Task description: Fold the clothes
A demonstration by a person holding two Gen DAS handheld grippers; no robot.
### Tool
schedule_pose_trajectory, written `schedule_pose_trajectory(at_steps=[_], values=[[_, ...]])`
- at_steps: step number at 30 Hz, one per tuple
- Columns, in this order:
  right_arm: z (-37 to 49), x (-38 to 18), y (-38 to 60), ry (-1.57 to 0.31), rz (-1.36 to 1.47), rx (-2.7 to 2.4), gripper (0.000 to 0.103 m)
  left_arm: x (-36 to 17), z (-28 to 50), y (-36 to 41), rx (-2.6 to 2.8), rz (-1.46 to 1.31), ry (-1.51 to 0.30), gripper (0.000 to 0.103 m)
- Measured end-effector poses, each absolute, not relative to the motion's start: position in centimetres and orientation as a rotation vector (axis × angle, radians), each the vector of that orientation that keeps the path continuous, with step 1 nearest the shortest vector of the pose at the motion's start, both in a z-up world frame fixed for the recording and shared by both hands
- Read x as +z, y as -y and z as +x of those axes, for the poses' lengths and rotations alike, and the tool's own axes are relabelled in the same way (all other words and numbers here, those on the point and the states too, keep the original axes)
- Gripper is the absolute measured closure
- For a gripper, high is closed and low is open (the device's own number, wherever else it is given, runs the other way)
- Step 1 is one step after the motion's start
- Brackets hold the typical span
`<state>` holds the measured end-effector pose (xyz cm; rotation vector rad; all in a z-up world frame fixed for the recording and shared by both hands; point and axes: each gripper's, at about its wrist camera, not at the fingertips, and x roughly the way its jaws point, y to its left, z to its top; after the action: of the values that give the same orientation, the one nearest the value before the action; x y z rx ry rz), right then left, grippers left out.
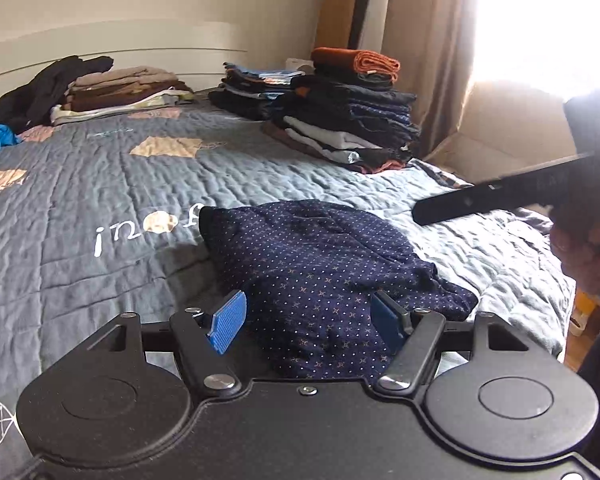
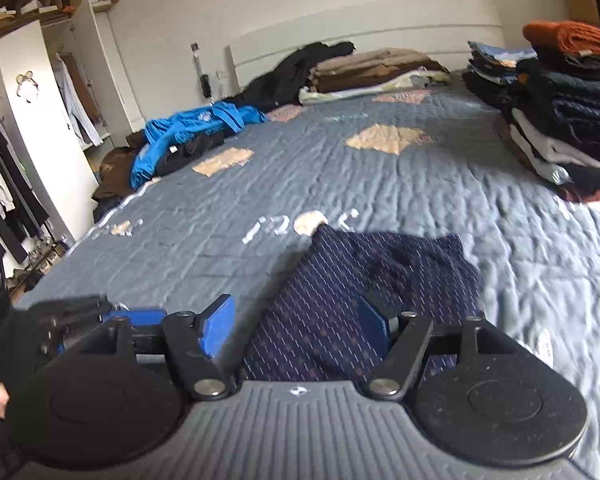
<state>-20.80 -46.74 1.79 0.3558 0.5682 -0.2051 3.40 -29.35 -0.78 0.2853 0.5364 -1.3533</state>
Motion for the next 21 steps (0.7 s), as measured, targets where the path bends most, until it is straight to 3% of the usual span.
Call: schedule_pose_trajectory(at_steps=[21], values=[[-23.0, -3.8, 47.3, -0.603, 0.427, -0.218, 0.034, 0.1, 3.3, 31.7, -1.302, 0.273, -0.544, 0.035]])
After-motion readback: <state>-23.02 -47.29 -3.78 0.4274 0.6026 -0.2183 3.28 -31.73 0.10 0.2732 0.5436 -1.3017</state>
